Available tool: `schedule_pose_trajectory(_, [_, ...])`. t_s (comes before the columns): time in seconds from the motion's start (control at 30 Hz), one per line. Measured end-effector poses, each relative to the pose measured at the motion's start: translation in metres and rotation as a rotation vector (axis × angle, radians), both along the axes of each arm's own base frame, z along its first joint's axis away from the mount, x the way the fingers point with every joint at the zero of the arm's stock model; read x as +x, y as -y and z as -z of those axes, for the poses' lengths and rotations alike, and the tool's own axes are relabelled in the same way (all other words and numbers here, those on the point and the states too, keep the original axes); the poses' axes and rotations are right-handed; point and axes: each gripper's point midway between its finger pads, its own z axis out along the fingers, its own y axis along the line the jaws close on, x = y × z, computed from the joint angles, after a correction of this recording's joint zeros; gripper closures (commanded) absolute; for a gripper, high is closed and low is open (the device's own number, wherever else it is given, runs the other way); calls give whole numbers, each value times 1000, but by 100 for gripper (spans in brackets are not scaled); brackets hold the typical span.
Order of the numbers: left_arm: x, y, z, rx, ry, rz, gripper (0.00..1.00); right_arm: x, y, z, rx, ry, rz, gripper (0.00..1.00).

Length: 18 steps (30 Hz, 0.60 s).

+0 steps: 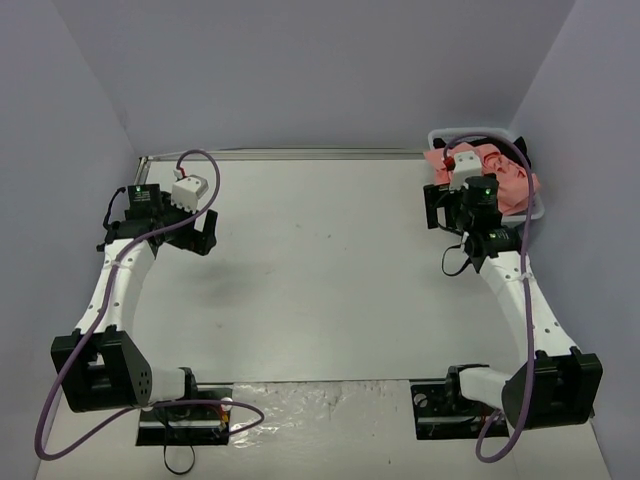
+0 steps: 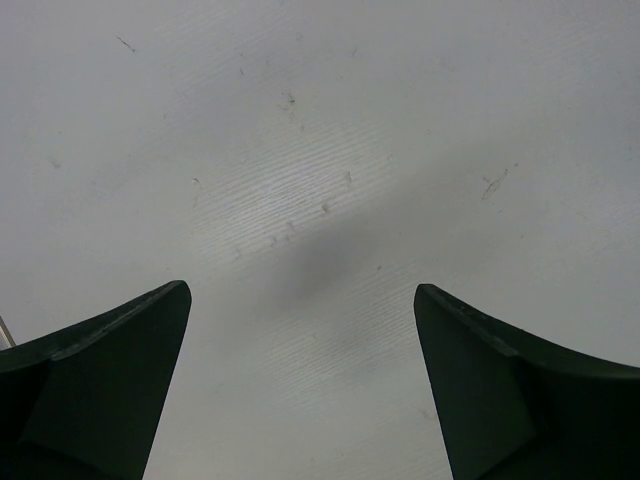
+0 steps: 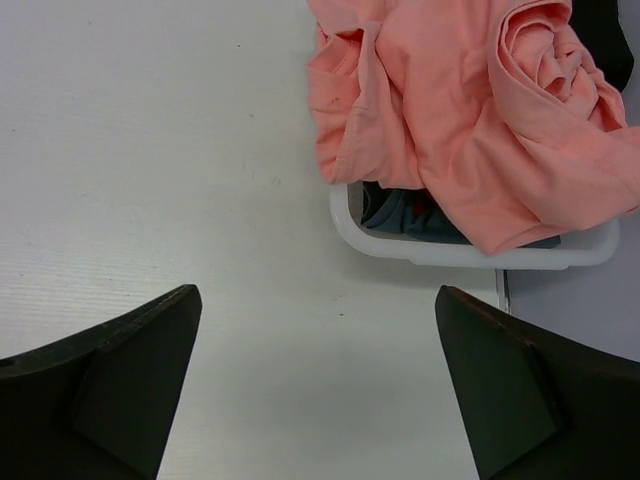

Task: Fold and stack the t-shirts
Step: Grab crumpled tshirt from bin with the right arm

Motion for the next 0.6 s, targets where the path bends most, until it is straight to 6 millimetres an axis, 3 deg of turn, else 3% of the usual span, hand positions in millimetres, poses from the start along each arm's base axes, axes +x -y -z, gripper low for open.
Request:
schedule_pose_trajectory(0.2, [0,0,0,-5,0,0,6,8,10,-10,-61,28,34,0])
schedule_pose_trajectory(0.4, [-3,0,5,-20,-12,4,6,71,31,-38,-106,70,121,0])
schedule_pose_trajectory(0.47, [-3,0,5,-23,-11,4,6,90,40,-34,-126,57,160,0])
schedule_pose_trajectory(0.6, [-3,0,4,-30,-11,6,6,116,59,-1,-165,-18,227,0])
